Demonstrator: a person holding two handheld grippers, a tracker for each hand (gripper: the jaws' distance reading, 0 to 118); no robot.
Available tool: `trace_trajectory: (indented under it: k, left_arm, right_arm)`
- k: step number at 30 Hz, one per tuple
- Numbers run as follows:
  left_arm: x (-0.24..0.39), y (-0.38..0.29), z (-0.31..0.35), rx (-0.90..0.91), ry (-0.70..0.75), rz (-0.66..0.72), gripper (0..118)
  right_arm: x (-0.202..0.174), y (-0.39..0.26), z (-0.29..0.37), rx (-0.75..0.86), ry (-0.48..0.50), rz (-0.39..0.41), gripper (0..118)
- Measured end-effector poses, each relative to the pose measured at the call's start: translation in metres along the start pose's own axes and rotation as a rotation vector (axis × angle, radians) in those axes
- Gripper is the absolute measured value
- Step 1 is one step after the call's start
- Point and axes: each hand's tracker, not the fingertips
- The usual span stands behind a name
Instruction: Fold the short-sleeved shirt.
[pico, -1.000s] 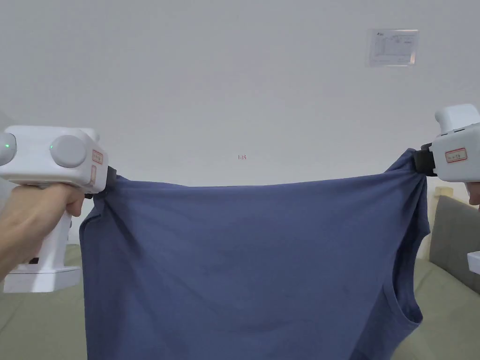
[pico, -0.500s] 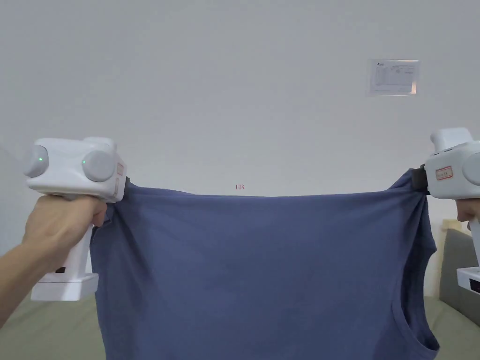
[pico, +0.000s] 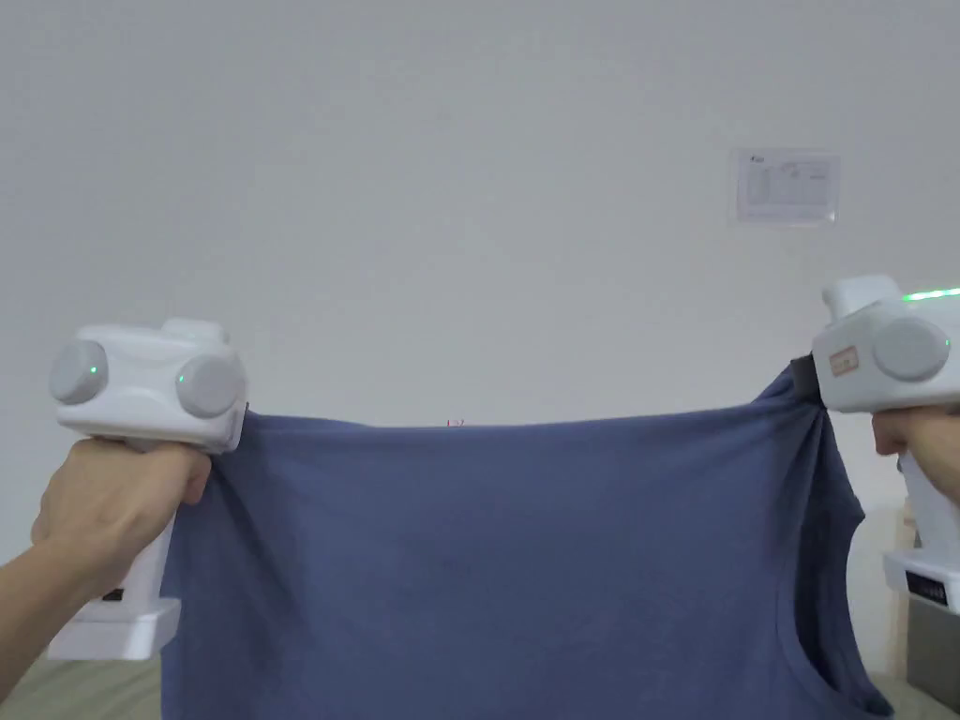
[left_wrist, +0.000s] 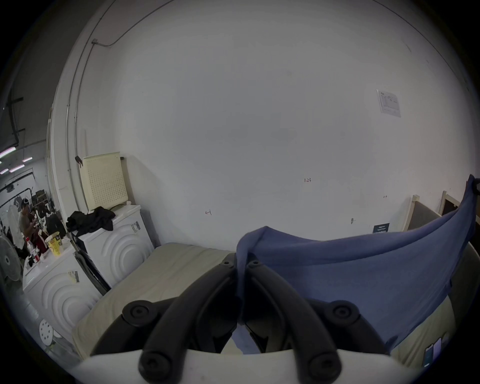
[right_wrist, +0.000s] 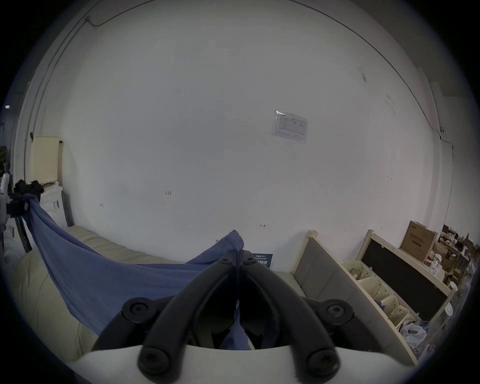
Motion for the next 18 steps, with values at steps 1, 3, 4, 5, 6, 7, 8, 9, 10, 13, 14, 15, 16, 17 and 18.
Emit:
trace_trajectory:
  k: [1, 3, 4, 5, 6, 7, 8, 9, 10, 13, 14, 15, 16, 17, 18]
  left_arm:
    - [0.004, -0.002, -0.005, 0.011, 0.004, 0.001, 0]
    - [0.01, -0.005, -0.021, 0.012, 0.013, -0.011, 0]
    - [0.014, -0.006, -0.03, 0.011, 0.021, -0.02, 0]
    - [0.016, -0.009, -0.034, 0.007, 0.021, -0.017, 0]
    - [0.019, -0.012, -0.041, 0.002, 0.021, -0.012, 0]
    - [0.021, -0.015, -0.047, -0.003, 0.02, -0.001, 0]
    - [0.024, -0.018, -0.052, -0.005, 0.019, 0.005, 0]
    - [0.028, -0.021, -0.059, -0.017, 0.021, 0.012, 0]
    - [0.031, -0.025, -0.067, -0.031, 0.021, 0.004, 0]
    - [0.037, -0.042, -0.084, -0.068, 0.031, 0.005, 0]
    - [0.038, -0.049, -0.09, -0.081, 0.032, 0.015, 0]
    - [0.038, -0.058, -0.094, -0.096, 0.03, 0.009, 0]
    - [0.039, -0.068, -0.098, -0.111, 0.031, 0.008, 0]
    - [0.04, -0.078, -0.103, -0.133, 0.029, -0.006, 0]
    - [0.04, -0.091, -0.106, -0.151, 0.021, -0.004, 0]
  right_arm:
    - [-0.002, 0.0, -0.008, 0.0, -0.002, 0.005, 3]
    - [-0.005, 0.002, -0.017, -0.006, -0.004, 0.043, 3]
    - [-0.007, 0.002, -0.023, -0.005, -0.008, 0.05, 3]
    - [-0.008, 0.001, -0.028, 0.0, -0.011, 0.052, 3]
    - [-0.009, 0.002, -0.034, -0.003, -0.014, 0.05, 3]
    - [-0.008, 0.001, -0.042, 0.0, -0.016, 0.042, 3]
    - [-0.01, -0.001, -0.048, -0.003, -0.023, 0.035, 3]
    - [-0.011, -0.004, -0.055, -0.008, -0.017, 0.031, 3]
    - [-0.013, -0.008, -0.062, -0.026, -0.02, 0.031, 3]
    - [-0.018, -0.026, -0.072, -0.041, -0.012, 0.022, 3]
    - [-0.02, -0.034, -0.078, -0.051, -0.008, 0.026, 3]
    - [-0.022, -0.042, -0.078, -0.065, -0.01, 0.031, 3]
    - [-0.024, -0.054, -0.08, -0.076, 0.004, 0.04, 3]
    - [-0.026, -0.064, -0.083, -0.09, 0.009, 0.049, 3]
    - [-0.029, -0.078, -0.085, -0.117, 0.011, 0.05, 3]
